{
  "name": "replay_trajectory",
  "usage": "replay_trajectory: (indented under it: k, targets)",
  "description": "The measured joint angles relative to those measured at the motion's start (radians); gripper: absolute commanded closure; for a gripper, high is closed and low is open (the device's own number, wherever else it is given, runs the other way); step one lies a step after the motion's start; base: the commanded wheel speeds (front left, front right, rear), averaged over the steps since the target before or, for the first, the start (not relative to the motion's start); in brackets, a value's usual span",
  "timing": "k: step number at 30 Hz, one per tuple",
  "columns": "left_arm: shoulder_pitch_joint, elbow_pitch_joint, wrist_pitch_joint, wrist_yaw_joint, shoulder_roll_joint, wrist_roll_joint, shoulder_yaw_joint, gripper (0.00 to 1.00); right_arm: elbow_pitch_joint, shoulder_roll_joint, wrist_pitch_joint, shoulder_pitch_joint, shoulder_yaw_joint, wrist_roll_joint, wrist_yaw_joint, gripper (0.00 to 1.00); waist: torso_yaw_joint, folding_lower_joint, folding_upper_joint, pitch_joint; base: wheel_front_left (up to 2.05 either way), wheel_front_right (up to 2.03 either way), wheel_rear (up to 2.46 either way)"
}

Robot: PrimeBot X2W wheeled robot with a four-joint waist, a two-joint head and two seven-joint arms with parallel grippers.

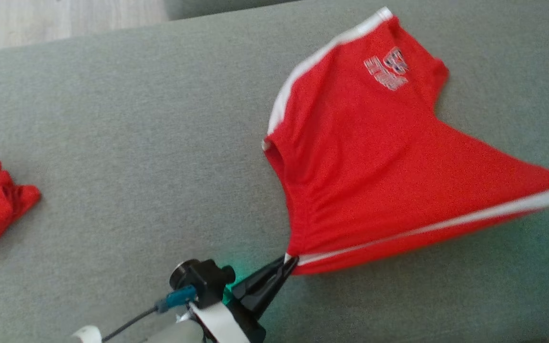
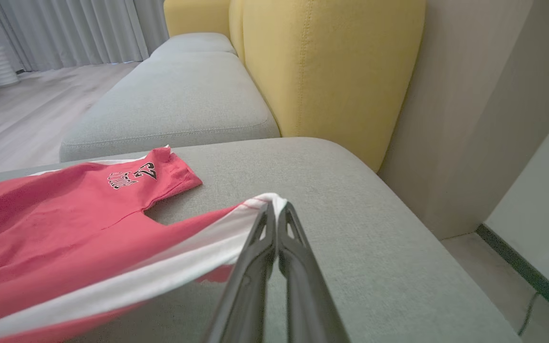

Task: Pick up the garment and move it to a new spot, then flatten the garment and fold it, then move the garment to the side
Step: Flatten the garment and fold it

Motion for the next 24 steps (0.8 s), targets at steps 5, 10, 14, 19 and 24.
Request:
replay_trajectory:
  k: [5, 10, 14, 19, 24]
  targets:
    - [0.037, -0.111, 0.0, 0.0, 0.029, -0.023, 0.034, 1.0, -0.252, 0.069, 0.126, 0.149, -0.13, -0.035, 0.001, 1.0, 0.026, 0.0, 0.0, -0.017, 0.0, 0.0, 0.0]
    - [0.015, -0.116, 0.012, 0.0, -0.005, -0.089, 0.066, 1.0, -0.269, 0.089, 0.198, 0.051, -0.138, -0.087, 0.001, 1.0, 0.061, 0.0002, -0.0001, -0.014, 0.0, 0.0, 0.0]
    - [-0.071, -0.072, 0.029, 0.001, -0.073, -0.137, 0.085, 1.0, -0.175, 0.066, 0.228, -0.091, -0.103, -0.109, 0.001, 1.0, 0.086, 0.0003, 0.0, 0.002, 0.0, 0.0, 0.0]
    - [-0.185, -0.004, 0.041, 0.001, -0.127, -0.216, 0.116, 1.0, -0.025, -0.003, 0.257, -0.267, -0.022, -0.13, 0.001, 1.0, 0.111, 0.0004, -0.0001, 0.038, 0.0, 0.0, 0.0]
    - [-0.274, 0.042, 0.04, 0.001, -0.151, -0.299, 0.107, 1.0, 0.176, -0.072, 0.245, -0.474, 0.1, -0.124, 0.001, 1.0, 0.14, 0.0005, -0.0001, 0.102, 0.0, 0.0, 0.0]
